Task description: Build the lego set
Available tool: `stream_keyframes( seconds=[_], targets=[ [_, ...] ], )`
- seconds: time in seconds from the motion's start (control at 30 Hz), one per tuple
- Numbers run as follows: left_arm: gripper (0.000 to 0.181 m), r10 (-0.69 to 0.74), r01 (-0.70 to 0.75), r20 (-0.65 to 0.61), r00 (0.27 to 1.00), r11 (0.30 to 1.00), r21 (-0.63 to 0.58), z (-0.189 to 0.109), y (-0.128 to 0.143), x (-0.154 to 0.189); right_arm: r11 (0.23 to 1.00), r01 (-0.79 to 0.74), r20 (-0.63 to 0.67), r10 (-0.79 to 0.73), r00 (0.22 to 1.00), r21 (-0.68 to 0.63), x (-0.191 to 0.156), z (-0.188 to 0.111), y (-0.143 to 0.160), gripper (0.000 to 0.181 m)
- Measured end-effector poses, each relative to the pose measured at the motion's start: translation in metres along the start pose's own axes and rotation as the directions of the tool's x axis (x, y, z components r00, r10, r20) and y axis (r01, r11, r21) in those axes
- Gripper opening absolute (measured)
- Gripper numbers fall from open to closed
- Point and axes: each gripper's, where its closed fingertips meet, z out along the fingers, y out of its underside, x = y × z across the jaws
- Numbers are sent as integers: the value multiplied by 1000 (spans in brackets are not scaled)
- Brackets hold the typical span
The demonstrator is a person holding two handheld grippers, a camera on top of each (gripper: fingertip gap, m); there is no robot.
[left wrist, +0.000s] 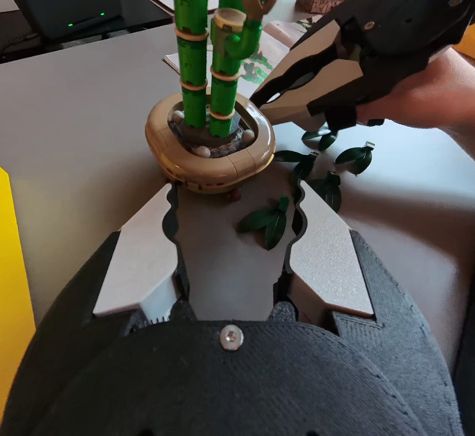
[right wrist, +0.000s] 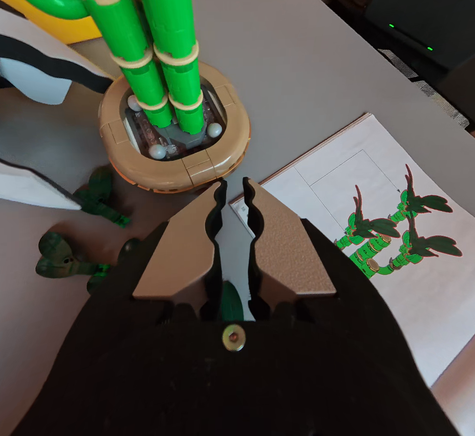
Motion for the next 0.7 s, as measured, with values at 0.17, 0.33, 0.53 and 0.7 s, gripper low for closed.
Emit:
stream_keyframes(
  seconds=[0.17,0.33,0.53,0.7],
  targets=[
    [88,-25,25,-14,1000,1000,0,-1,0,1,999,-38,16,38,999,27,4,-11,0,26],
    [85,-37,37,-20,999,999,6,-5,-5,0,988,-25,35,20,999,153,-2,-51,-17,39],
    [72,-19,19,-6,1000,996,89,-20,-25,2,896,4,57,-33,998,444,-23,-94,-67,38],
    [66,36,-43,36,999,980,194,-29,-41,0,825,-14,119,-65,991,565,-36,-108,-86,37]
  ],
)
